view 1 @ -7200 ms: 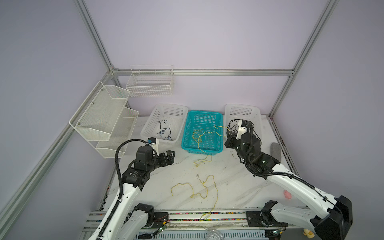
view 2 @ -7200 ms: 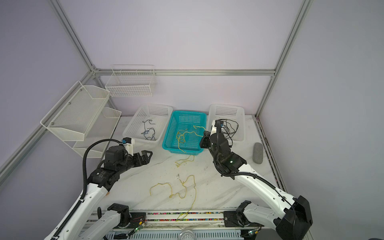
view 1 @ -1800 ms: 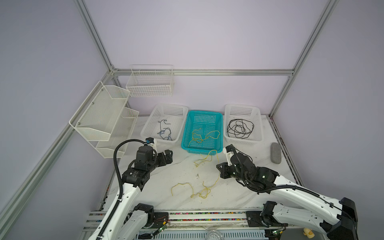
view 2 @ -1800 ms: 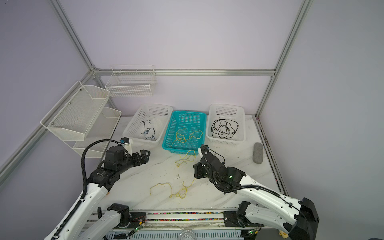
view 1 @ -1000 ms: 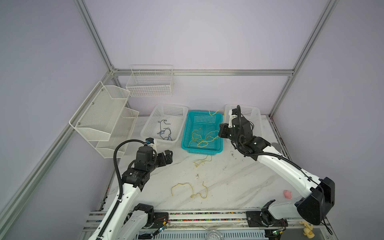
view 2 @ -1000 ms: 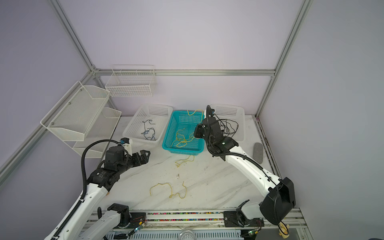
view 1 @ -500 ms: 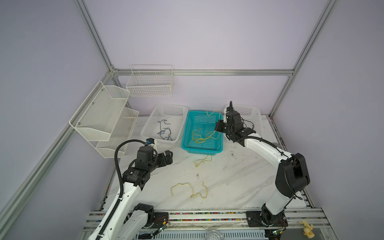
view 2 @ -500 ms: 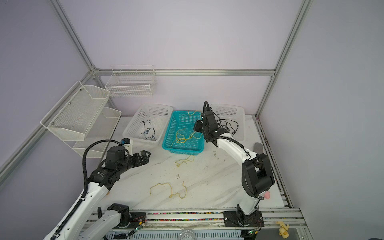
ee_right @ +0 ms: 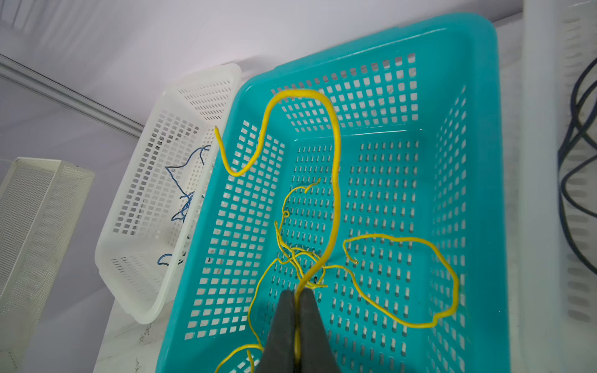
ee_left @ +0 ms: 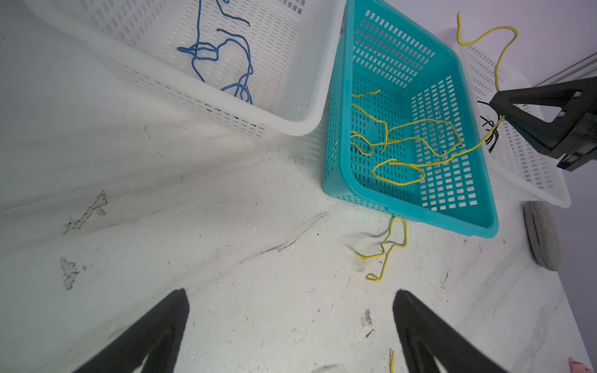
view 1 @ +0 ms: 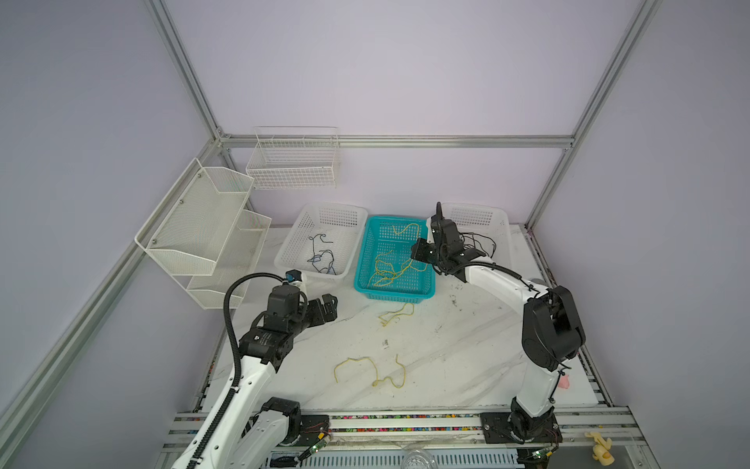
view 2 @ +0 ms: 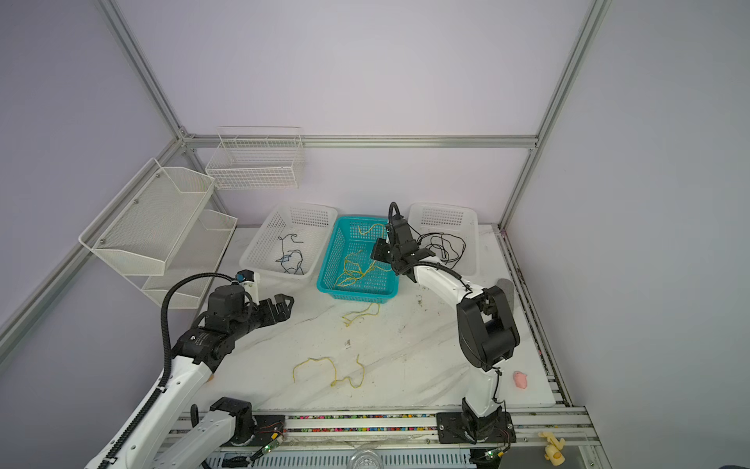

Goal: Untangle the cables
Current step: 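Lower the yellow wire into the teal basket and open the right gripper, then move the right gripper back to the yellow wires near the left gripper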

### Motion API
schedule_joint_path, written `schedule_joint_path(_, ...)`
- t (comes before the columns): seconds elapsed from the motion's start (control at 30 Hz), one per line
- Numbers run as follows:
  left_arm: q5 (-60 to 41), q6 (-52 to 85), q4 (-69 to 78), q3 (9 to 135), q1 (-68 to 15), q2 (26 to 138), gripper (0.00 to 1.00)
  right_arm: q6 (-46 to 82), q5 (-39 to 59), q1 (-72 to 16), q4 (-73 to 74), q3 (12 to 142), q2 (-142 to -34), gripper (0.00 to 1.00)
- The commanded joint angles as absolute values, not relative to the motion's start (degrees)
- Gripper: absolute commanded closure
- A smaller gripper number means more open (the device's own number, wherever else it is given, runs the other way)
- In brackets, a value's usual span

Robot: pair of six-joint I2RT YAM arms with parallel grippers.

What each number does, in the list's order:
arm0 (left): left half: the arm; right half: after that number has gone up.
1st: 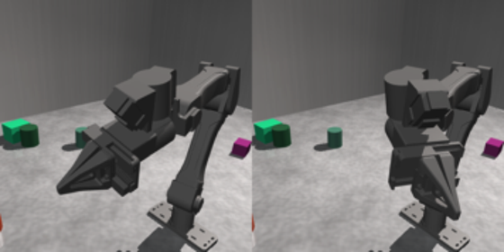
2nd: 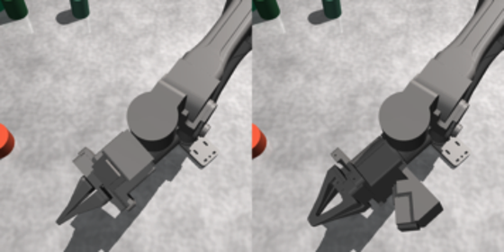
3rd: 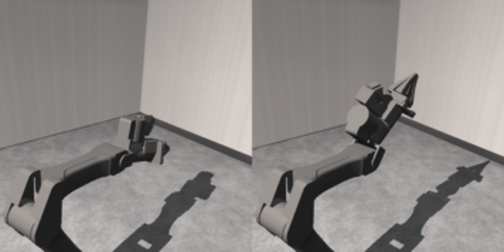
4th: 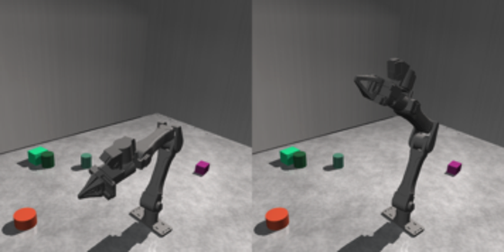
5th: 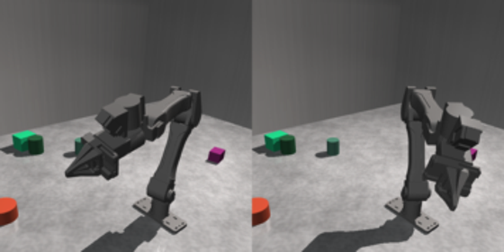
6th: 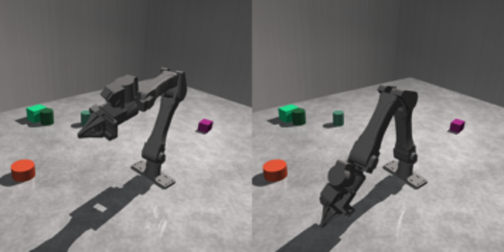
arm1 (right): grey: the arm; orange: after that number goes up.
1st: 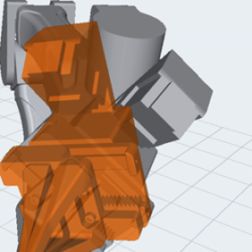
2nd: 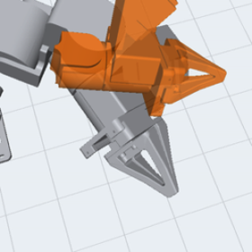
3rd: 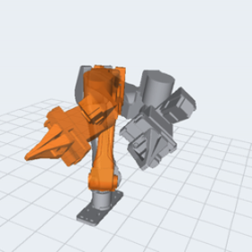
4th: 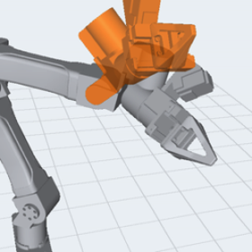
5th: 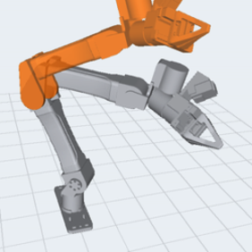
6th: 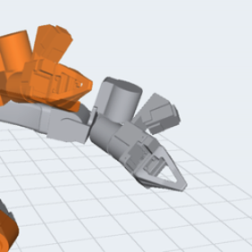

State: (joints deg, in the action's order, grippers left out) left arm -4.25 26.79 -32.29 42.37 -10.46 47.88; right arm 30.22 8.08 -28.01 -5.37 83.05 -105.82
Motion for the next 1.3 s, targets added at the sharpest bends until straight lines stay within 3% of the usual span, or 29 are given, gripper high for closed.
schedule_joint_path(0.0, -4.57, 25.93, -31.51, 41.45, -10.27, 47.22, 0.0, 30.76, 9.09, -27.86, -5.29, 84.5, -106.0, 0.9)
schedule_joint_path(0.4, -4.31, 25.73, -31.56, 41.57, -10.29, 47.19, 0.0, 30.33, 10.54, -27.87, -6.02, 84.33, -104.06, 0.6)
schedule_joint_path(0.67, -3.87, 25.66, -31.98, 41.74, -10.24, 47.07, 0.0, 27.92, 13.09, -28.54, -3.69, 78.55, -96.8, 0.43)
schedule_joint_path(0.87, -4.37, 26.64, -32.08, 41.67, -10.27, 47.13, 0.0, 23.18, 14.5, -32.86, -5.03, 72.27, -91.29, 0.39)
schedule_joint_path(1.07, -7.64, 28.74, -32.75, 42.09, -10.76, 48.74, 0.0, 17.95, 10.21, -43.62, -6.46, 63.96, -85.08, 0.38)
schedule_joint_path(1.27, -6.81, 28.3, -33.92, 42.47, -11.55, 48.87, 0.0, 19.14, 12.16, -51.17, -4.32, 54.54, -80.28, 0.38)
